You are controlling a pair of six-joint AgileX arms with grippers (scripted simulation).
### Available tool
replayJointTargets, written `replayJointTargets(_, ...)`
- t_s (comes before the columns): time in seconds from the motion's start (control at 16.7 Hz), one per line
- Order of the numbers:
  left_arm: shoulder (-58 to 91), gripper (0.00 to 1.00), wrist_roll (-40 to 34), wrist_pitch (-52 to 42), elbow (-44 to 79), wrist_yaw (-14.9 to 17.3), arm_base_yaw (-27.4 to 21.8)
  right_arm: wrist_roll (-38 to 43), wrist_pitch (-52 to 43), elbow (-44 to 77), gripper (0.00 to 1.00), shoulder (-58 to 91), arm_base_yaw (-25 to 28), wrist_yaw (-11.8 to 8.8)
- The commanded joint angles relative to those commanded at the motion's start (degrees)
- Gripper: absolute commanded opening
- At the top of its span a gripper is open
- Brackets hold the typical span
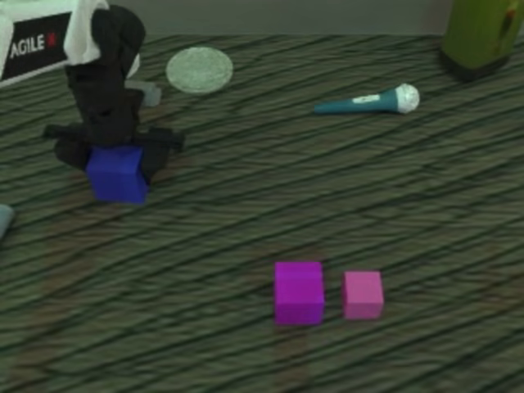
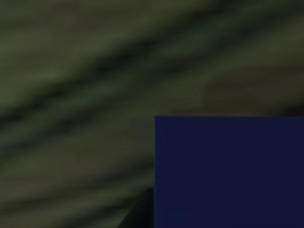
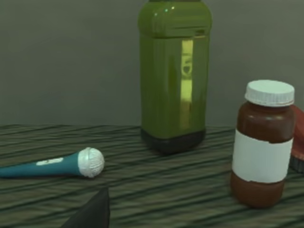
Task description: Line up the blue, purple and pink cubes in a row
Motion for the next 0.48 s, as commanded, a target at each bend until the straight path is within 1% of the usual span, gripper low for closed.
replayJointTargets(0.18,0.0,0.02,0.0,0.0,0.0,0.0,0.0,0.0,0.0,0.0,1.0,0.0,0.0,0.0)
replayJointTargets(0.24,0.0,0.0,0.0,0.0,0.0,0.0,0.0,0.0,0.0,0.0,1.0,0.0,0.0,0.0)
replayJointTargets(0.48,0.0,0.0,0.0,0.0,0.0,0.0,0.0,0.0,0.0,0.0,1.0,0.0,0.0,0.0)
